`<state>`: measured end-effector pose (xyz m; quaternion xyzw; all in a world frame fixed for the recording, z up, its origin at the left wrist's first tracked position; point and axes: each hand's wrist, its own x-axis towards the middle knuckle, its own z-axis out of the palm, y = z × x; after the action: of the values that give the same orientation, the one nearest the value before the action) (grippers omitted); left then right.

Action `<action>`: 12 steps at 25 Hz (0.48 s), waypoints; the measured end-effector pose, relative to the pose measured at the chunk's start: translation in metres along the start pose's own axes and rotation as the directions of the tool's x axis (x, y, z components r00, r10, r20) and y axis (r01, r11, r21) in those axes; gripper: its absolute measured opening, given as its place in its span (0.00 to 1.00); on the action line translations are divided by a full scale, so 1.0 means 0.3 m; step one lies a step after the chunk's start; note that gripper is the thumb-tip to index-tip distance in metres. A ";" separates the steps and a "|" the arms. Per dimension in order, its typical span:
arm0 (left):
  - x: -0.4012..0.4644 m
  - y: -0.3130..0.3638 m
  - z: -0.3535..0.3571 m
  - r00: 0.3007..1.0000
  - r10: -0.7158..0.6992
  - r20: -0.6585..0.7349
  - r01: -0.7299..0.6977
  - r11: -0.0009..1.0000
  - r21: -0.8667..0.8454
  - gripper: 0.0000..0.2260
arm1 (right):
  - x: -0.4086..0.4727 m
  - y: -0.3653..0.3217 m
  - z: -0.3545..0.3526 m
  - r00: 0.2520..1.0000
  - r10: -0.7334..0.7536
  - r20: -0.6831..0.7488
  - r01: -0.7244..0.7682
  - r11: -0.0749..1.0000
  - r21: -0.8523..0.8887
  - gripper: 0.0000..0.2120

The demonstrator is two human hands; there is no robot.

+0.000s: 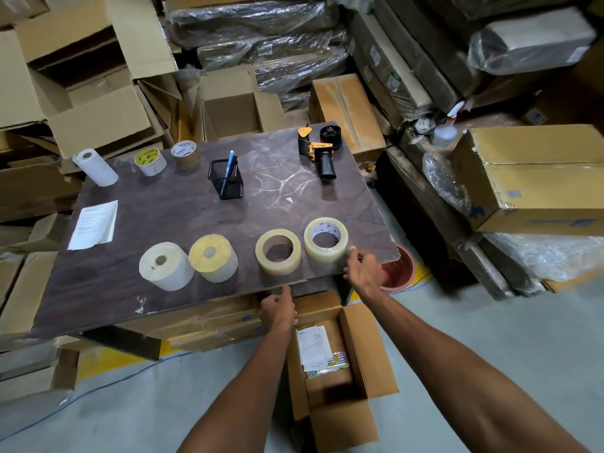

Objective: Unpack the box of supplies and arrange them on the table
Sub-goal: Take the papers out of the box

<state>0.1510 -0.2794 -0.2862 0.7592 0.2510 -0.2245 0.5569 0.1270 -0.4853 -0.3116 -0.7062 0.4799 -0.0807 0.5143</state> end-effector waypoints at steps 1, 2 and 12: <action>-0.006 -0.015 0.007 1.000 0.006 0.024 -0.007 1.000 0.021 0.14 | -0.025 0.016 -0.006 1.000 0.009 0.019 -0.010 0.999 0.043 0.29; -0.018 -0.027 0.010 0.998 0.001 0.059 -0.003 0.999 0.041 0.12 | -0.076 0.012 -0.016 0.998 0.015 0.053 -0.021 0.994 0.111 0.25; -0.171 -0.310 0.027 0.972 -0.113 0.207 0.094 0.991 0.099 0.09 | -0.286 0.406 -0.122 0.947 0.156 0.281 -0.193 0.975 0.109 0.19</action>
<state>0.0521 -0.2703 -0.3249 0.7406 0.2194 -0.3439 0.5339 -0.0130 -0.4451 -0.3601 -0.6288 0.4594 0.0303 0.6267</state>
